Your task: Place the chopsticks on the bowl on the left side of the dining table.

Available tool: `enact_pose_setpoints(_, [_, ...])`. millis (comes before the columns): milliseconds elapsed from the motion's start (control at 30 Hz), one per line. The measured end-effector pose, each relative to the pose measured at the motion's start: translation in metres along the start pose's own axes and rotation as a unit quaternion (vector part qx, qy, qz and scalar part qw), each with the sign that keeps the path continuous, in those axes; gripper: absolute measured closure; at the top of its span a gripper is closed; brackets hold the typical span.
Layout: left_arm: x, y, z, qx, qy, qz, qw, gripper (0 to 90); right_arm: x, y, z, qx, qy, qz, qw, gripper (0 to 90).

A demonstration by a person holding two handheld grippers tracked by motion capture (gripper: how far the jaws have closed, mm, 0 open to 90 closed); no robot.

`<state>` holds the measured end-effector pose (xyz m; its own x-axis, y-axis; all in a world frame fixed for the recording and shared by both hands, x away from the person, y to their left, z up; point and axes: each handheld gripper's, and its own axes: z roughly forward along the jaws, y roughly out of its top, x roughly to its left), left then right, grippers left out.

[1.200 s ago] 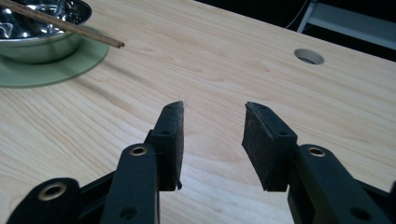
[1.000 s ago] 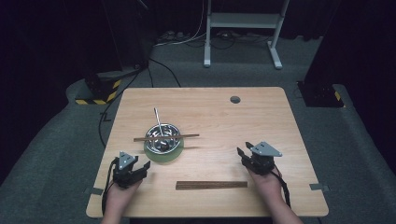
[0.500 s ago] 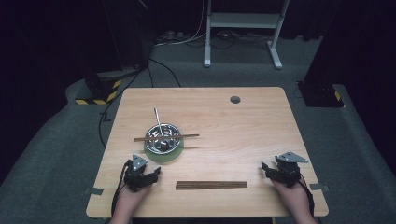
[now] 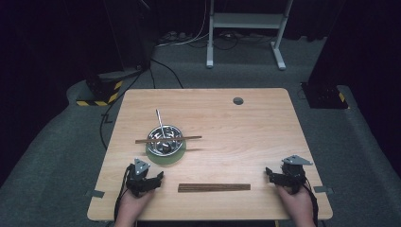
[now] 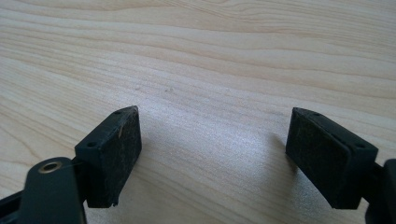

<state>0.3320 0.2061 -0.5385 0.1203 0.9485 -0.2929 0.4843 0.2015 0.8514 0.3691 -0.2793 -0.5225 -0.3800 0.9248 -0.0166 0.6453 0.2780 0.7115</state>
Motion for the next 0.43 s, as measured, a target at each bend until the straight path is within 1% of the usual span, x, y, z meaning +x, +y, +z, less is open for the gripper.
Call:
enact_pose_setpoints(100, [0.0016,-0.0001,-0.0013,0.006,-0.006,0.008,0.9999,24.6,0.0003,0.0002,0.0004,0.000,-0.001,0.004,1.0000,18.0])
enact_pose_setpoints(200, [0.0008,-0.0004,-0.0017,0.008,-0.007,0.006,0.9999,24.8,0.0005,0.0002,0.0002,0.001,0.000,0.005,1.0000,18.1])
enact_pose_setpoints(267, [0.0013,-0.0003,-0.0020,0.011,-0.009,0.010,0.9999,24.7,0.0005,0.0002,0.0002,0.001,0.000,0.005,1.0000,18.1])
enact_pose_setpoints(300, [0.0011,-0.0004,-0.0020,0.011,-0.009,0.010,0.9999,24.7,0.0006,0.0002,0.0003,0.001,0.000,0.005,1.0000,18.2])
enact_pose_setpoints(333, [-0.0005,-0.0006,-0.0010,0.003,-0.011,-0.001,0.9999,24.8,0.0003,0.0003,0.0003,0.000,-0.001,0.004,1.0000,18.4])
enact_pose_setpoints(367, [0.0014,-0.0004,-0.0022,0.012,-0.013,0.016,0.9997,24.7,0.0005,0.0002,0.0003,0.000,0.000,0.003,1.0000,18.5])
enact_pose_setpoints(400, [0.0001,-0.0006,-0.0014,0.006,-0.014,0.006,0.9999,24.8,0.0003,0.0003,0.0003,0.000,0.000,0.003,1.0000,18.6])
enact_pose_setpoints(433, [0.0001,-0.0006,-0.0014,0.006,-0.014,0.007,0.9999,24.8,0.0000,0.0003,0.0003,0.000,0.000,0.002,1.0000,18.6])
